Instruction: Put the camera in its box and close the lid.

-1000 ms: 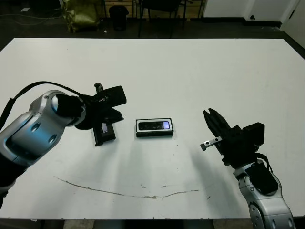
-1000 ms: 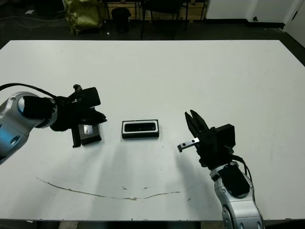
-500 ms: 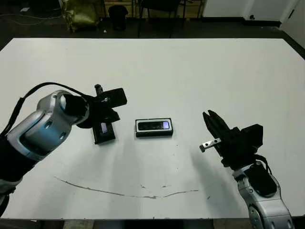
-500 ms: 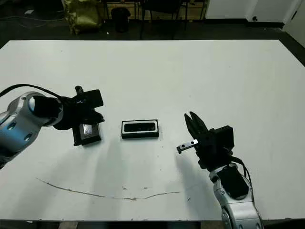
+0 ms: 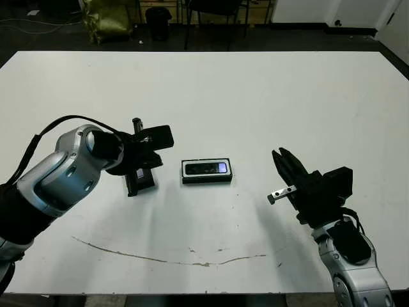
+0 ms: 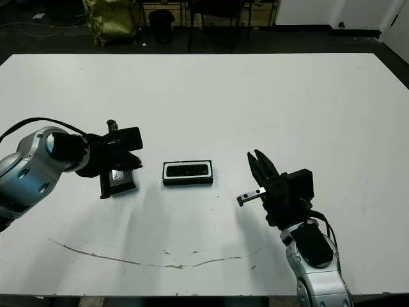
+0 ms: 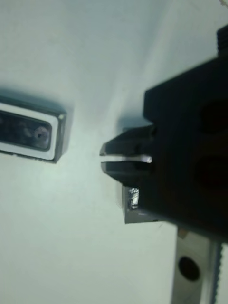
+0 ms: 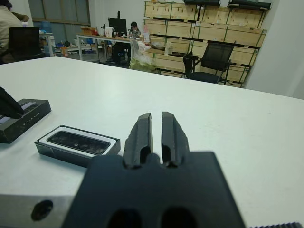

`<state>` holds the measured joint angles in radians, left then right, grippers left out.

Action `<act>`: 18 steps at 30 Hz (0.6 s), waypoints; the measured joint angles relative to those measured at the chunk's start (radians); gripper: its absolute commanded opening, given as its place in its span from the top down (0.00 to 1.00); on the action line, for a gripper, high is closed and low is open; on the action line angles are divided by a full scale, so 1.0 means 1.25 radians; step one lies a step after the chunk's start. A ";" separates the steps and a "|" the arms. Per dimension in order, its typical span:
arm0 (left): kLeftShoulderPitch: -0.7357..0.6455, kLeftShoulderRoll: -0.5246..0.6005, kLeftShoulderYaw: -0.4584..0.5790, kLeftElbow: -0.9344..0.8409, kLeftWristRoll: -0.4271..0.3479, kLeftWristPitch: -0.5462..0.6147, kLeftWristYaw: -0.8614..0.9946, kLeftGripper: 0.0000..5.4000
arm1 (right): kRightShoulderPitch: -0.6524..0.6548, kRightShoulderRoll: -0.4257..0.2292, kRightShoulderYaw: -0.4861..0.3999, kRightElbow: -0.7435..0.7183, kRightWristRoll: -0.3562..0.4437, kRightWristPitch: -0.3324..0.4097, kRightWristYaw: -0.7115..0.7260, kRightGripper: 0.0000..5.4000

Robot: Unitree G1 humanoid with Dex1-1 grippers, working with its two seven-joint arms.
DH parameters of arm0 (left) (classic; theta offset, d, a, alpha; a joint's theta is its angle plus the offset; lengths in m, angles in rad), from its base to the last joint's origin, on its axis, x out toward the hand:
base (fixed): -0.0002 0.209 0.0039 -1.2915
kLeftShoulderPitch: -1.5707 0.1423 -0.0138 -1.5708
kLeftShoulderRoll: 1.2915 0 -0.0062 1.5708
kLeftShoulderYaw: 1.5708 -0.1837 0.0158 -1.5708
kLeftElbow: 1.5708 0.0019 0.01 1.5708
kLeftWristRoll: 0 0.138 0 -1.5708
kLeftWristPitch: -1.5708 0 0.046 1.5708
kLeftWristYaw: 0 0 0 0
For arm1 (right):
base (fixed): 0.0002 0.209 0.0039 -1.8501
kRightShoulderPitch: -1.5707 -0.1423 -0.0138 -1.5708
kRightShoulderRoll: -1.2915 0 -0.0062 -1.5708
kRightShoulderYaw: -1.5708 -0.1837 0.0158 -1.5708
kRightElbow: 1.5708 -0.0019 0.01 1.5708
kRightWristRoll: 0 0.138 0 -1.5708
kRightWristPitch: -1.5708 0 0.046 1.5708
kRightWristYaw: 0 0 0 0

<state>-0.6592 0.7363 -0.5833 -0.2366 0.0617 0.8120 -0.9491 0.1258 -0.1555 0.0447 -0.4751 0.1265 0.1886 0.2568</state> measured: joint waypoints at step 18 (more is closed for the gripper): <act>0.052 0.004 0.005 -0.003 0.026 -0.040 -0.017 1.00 | 0.001 0.001 0.004 -0.003 -0.002 0.005 -0.008 1.00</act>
<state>-0.5943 0.7412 -0.5776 -0.2402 0.0943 0.7624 -0.9698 0.1269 -0.1548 0.0498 -0.4784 0.1235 0.1954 0.2470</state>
